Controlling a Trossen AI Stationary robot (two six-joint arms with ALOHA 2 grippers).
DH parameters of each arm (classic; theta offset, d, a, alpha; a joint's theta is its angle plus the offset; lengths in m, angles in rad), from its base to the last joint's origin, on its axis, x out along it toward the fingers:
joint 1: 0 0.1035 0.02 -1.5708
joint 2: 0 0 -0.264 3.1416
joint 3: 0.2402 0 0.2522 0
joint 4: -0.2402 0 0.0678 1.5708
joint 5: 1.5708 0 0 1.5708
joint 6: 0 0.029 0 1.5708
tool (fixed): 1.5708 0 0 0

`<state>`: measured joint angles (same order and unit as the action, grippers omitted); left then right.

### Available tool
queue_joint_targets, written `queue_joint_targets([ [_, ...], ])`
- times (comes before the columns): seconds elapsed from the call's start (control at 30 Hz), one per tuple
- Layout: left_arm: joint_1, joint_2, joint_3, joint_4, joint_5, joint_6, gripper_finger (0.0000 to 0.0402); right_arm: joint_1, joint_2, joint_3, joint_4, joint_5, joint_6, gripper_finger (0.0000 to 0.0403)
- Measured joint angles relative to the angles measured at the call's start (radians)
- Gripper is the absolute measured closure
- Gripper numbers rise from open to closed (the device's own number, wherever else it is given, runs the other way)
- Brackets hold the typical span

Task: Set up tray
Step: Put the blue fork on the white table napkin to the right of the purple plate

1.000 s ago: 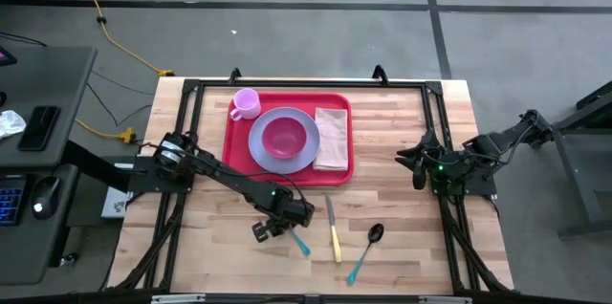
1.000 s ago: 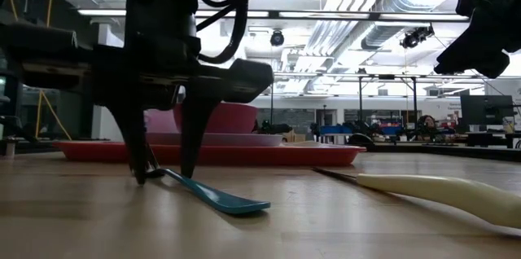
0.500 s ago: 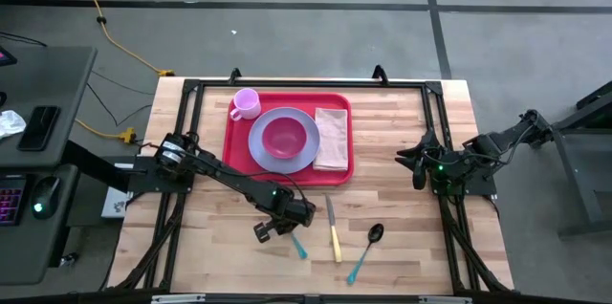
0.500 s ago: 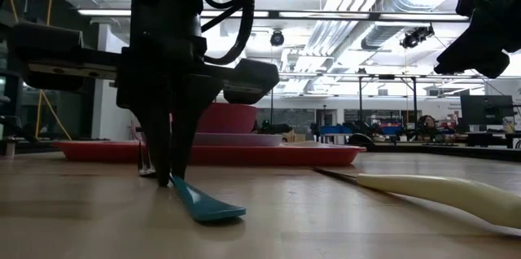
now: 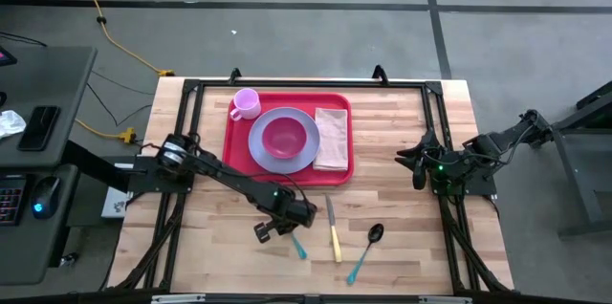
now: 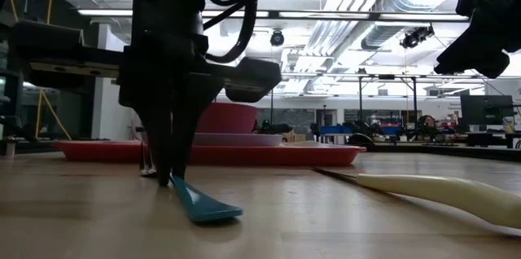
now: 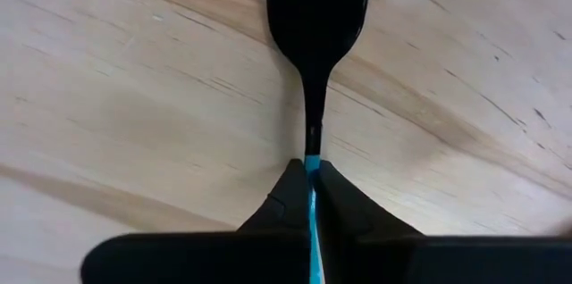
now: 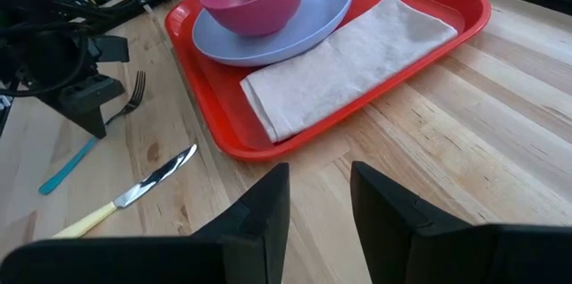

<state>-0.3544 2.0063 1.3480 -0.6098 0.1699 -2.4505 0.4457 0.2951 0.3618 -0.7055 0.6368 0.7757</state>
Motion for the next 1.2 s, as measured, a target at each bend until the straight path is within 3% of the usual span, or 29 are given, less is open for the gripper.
queue_joint_targets([
  [0.7,0.001,0.001,0.110,-0.053,-0.023,0.036,0.0368,0.000,0.000,0.000,0.000,-0.001,0.000,0.0304],
  [1.2,0.008,-0.002,0.258,-0.161,-0.144,0.068,0.0368,0.000,0.000,0.000,0.000,-0.001,-0.003,0.0304],
])
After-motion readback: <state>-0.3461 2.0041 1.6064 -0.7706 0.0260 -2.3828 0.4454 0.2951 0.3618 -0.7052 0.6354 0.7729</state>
